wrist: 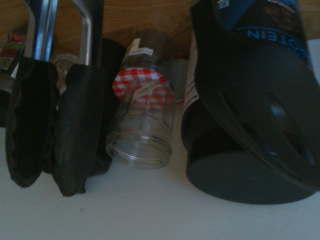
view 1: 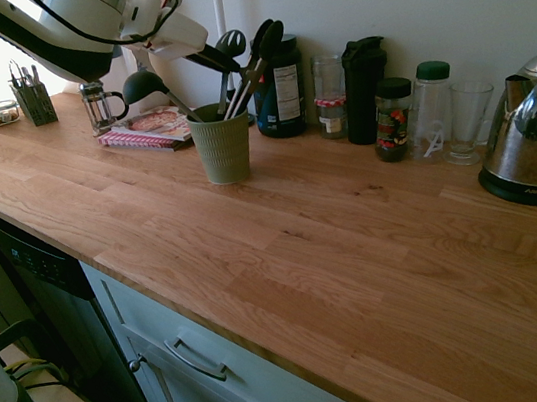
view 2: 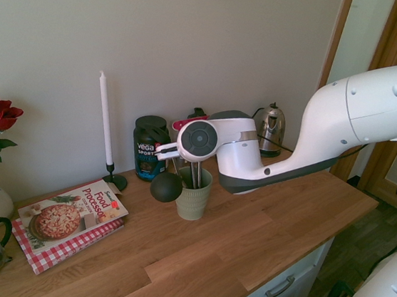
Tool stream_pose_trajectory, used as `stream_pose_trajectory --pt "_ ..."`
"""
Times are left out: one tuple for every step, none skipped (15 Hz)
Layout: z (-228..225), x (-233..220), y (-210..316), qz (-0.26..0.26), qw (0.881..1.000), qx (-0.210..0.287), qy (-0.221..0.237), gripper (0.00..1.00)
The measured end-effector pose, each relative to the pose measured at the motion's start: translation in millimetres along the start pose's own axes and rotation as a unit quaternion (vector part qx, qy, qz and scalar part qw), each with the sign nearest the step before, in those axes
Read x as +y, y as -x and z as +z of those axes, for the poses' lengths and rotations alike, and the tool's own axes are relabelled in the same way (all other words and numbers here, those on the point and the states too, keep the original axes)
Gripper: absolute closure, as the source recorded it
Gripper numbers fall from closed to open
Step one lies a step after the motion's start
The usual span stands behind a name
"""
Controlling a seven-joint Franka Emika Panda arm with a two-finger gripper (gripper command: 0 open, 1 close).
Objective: Put the tongs back in the holder
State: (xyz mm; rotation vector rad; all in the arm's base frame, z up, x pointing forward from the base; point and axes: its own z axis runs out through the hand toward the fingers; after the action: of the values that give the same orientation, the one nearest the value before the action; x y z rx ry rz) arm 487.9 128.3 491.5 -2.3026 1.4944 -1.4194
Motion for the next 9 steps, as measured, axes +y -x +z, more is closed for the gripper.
stream_pose_trajectory --pt "-13 0 -10 0.005 1.000 -0.028 0.006 0.00" --pt "-25 4 -19 0.007 0.998 -0.059 0.017 0.00" --pt "-34 9 -27 0.007 0.995 -0.090 0.040 0.00" --pt "-46 14 -37 0.004 0.990 -0.124 0.064 0.00" --pt "-58 19 -48 -0.006 0.984 -0.159 0.084 0.00" --pt "-66 28 -63 -0.018 0.976 -0.190 0.102 0.00" --pt "-67 43 -83 -0.033 0.967 -0.221 0.119 0.00" --pt "-63 59 -102 -0.049 0.958 -0.248 0.135 0.00" --pt "-60 76 -118 -0.066 0.948 -0.274 0.147 0.00"
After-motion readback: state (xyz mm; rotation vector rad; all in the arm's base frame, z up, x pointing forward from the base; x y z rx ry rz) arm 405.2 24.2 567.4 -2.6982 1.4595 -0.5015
